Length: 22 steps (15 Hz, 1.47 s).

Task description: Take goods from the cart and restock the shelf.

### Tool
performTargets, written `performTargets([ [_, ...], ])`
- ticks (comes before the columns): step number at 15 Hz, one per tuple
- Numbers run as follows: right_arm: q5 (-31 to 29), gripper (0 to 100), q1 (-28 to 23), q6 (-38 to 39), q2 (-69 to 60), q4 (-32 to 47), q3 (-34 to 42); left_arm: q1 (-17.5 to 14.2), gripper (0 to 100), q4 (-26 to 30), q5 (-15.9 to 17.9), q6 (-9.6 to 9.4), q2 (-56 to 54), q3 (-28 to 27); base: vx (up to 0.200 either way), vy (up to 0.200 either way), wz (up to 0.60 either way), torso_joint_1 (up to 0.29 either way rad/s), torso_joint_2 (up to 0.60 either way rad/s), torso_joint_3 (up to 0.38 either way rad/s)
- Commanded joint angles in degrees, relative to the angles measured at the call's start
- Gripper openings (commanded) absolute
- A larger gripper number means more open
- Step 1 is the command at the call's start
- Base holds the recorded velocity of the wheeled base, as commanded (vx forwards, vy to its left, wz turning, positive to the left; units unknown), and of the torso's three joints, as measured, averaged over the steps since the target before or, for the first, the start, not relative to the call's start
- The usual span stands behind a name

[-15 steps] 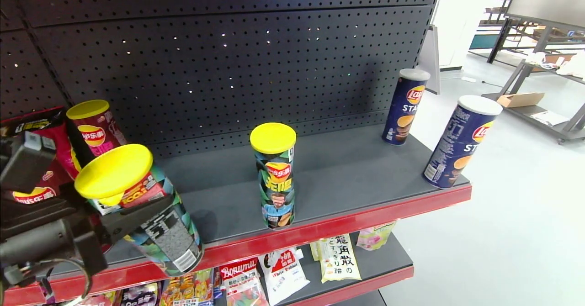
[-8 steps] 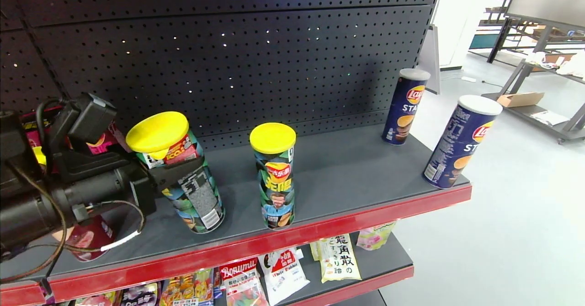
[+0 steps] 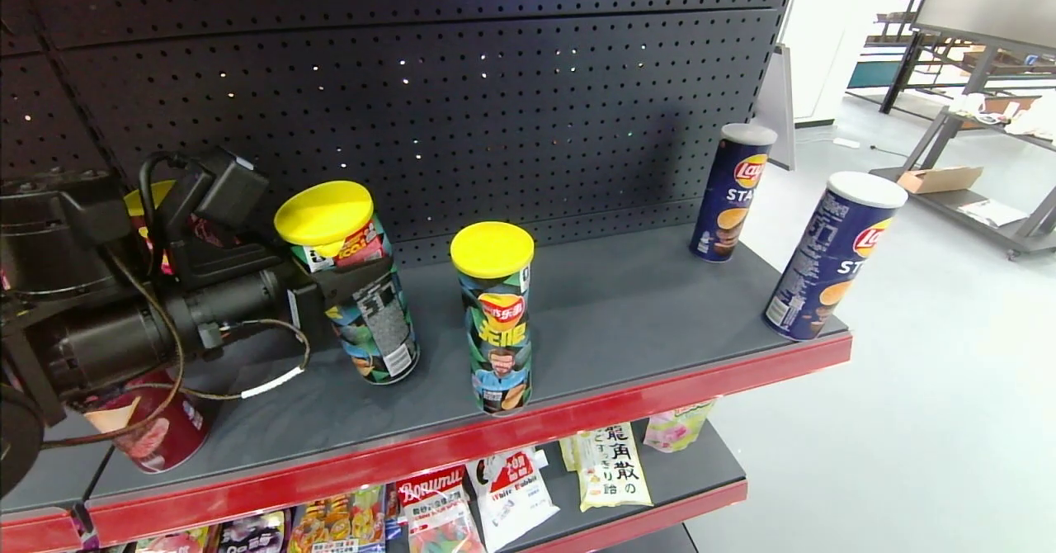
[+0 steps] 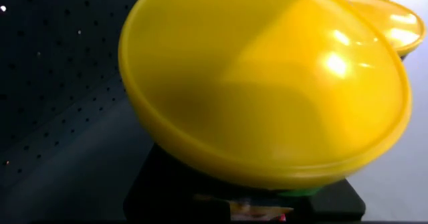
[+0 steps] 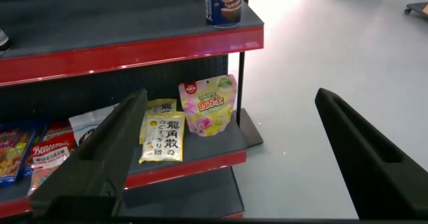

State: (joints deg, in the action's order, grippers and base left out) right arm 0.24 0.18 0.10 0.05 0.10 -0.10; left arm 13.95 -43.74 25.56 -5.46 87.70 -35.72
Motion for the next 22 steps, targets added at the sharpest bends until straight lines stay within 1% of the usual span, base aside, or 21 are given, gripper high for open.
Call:
performTargets([
  [1, 0.02, 100, -0.01, -0.01, -0.05, -0.01, 0.01, 0.47, 0, -1.08, -0.51, 0.01, 1.77, -0.14, 0.0, 0.0, 0.0, 0.0, 0.0, 0.0],
  [3, 0.02, 100, -0.01, -0.01, -0.05, -0.01, 0.01, 0.47, 0, -2.58, -0.95, 0.01, 3.36, -0.49, 0.0, 0.0, 0.0, 0.0, 0.0, 0.0],
  [4, 0.02, 100, -0.01, -0.01, -0.05, -0.01, 0.01, 0.47, 0, -3.02, -1.83, 0.01, 4.23, -1.28, 0.0, 0.0, 0.0, 0.0, 0.0, 0.0],
  [6, 0.02, 100, -0.01, -0.01, -0.05, -0.01, 0.01, 0.56, 0, -2.67, -2.62, 0.01, 6.17, -4.62, 0.0, 0.0, 0.0, 0.0, 0.0, 0.0],
  [8, 0.02, 100, -0.01, -0.01, -0.05, -0.01, 0.01, 0.47, 0, -2.67, -3.06, 0.01, 7.84, -6.38, 0.0, 0.0, 0.0, 0.0, 0.0, 0.0],
  [9, 0.02, 100, -0.09, -0.01, -0.05, -0.01, 0.01, 0.56, 0, -2.67, -5.0, 0.19, 9.33, -8.14, 0.0, 0.0, 0.0, 0.0, 0.0, 0.0],
  [12, 0.02, 100, -0.01, -0.01, -0.05, -0.01, 0.01, 1.96, 0, -3.02, -7.28, 0.19, 13.29, -12.71, 0.0, 0.0, 0.0, 0.0, 0.0, 0.0],
  [13, 0.02, 100, -0.01, -0.01, -0.05, -0.01, 0.01, 2.05, 0, -3.02, -7.46, 0.28, 13.9, -13.32, 0.0, 0.0, 0.0, 0.0, 0.0, 0.0],
  [15, 0.02, 100, -0.01, -0.01, -0.05, -0.01, 0.01, 2.67, 0, -3.28, -8.42, 0.36, 17.59, -17.81, 0.0, 0.0, 0.0, 0.0, 0.0, 0.0],
  [16, 0.02, 100, -0.09, -0.01, -0.05, -0.01, 0.01, 2.75, 0, -3.63, -8.51, 0.36, 18.56, -18.51, 0.0, 0.0, 0.0, 0.0, 0.0, 0.0],
  [18, 0.02, 100, -0.01, -0.01, -0.05, -0.01, 0.01, 3.9, 0, -6.97, -9.3, 0.72, 23.04, -21.23, 0.0, 0.0, 0.0, 0.0, 0.0, 0.0],
  [19, 0.02, 100, -0.09, -0.01, -0.05, -0.01, 0.01, 4.51, 0, -7.24, -9.3, 1.15, 23.66, -21.85, 0.0, 0.0, 0.0, 0.0, 0.0, 0.0],
  [22, 0.02, 100, -0.01, -0.01, -0.05, -0.01, 0.01, 5.13, 0, -7.15, -9.3, 1.24, 26.38, -24.75, 0.0, 0.0, 0.0, 0.0, 0.0, 0.0],
])
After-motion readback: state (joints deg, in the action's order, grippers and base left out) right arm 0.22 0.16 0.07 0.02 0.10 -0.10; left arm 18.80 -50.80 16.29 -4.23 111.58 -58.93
